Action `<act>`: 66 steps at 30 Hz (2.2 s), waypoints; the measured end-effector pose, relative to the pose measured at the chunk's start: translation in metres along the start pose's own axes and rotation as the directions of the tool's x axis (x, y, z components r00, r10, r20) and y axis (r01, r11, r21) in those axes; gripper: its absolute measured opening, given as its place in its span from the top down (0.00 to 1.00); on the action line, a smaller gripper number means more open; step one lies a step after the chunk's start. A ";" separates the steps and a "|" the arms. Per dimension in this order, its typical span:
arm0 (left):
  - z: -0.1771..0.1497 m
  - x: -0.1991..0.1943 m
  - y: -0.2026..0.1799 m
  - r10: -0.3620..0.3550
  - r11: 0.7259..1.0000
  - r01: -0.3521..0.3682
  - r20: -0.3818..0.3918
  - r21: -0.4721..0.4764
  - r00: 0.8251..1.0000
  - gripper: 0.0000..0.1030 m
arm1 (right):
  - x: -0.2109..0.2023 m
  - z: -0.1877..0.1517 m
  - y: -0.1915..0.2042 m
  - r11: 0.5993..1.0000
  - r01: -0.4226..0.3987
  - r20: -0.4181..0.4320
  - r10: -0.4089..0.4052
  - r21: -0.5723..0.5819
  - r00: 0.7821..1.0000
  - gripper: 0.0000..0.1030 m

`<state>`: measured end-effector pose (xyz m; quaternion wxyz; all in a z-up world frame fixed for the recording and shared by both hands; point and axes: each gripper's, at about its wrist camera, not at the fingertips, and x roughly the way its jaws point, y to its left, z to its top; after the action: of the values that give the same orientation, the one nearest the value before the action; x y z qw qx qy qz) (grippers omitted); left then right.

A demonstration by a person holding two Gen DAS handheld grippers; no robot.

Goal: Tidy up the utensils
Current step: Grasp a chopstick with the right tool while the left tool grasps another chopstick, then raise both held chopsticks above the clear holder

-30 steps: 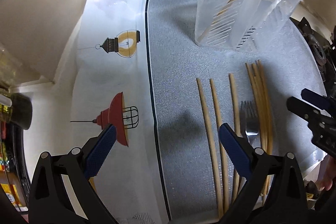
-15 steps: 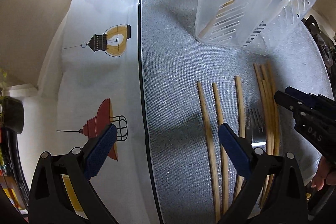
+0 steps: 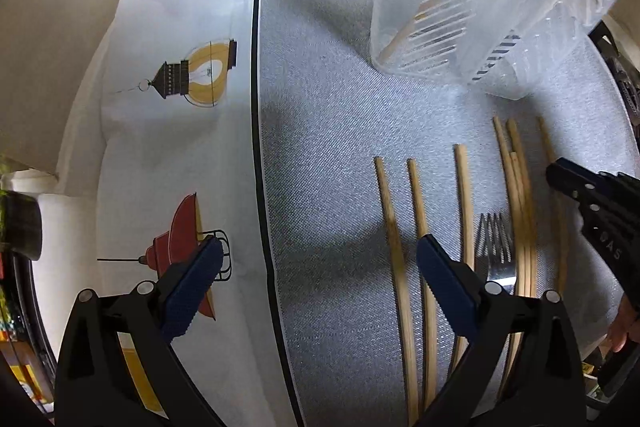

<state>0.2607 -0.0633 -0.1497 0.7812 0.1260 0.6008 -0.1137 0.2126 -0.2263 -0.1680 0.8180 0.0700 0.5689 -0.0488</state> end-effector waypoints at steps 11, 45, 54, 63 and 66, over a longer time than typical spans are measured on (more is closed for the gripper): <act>0.029 0.027 -0.006 0.010 1.000 -0.011 -0.109 -0.001 0.994 0.18 | 0.003 0.014 -0.015 1.000 -0.005 -0.001 0.005 -0.001 1.000 0.90; 0.014 -0.134 0.027 -0.406 0.914 0.394 0.230 0.100 0.884 0.95 | -0.130 0.014 0.011 0.991 -0.131 0.277 0.135 -0.032 0.951 0.94; 0.001 -0.188 0.025 -0.390 0.920 0.342 0.373 0.190 0.842 0.95 | -0.168 0.012 0.021 0.991 -0.105 0.367 0.127 -0.080 0.921 0.94; 0.009 -0.225 0.032 -0.357 0.934 0.300 0.470 0.193 0.807 0.95 | -0.201 0.024 0.025 0.989 -0.099 0.444 0.139 -0.112 0.885 0.94; 0.013 -0.236 0.032 -0.346 0.938 0.281 0.496 0.203 0.797 0.95 | -0.212 0.028 0.025 0.988 -0.100 0.469 0.145 -0.119 0.871 0.94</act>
<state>0.2238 -0.0312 0.0840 0.8763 0.0351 0.3695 -0.3072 0.1685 -0.2061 0.0417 0.9364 0.0542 0.3464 0.0133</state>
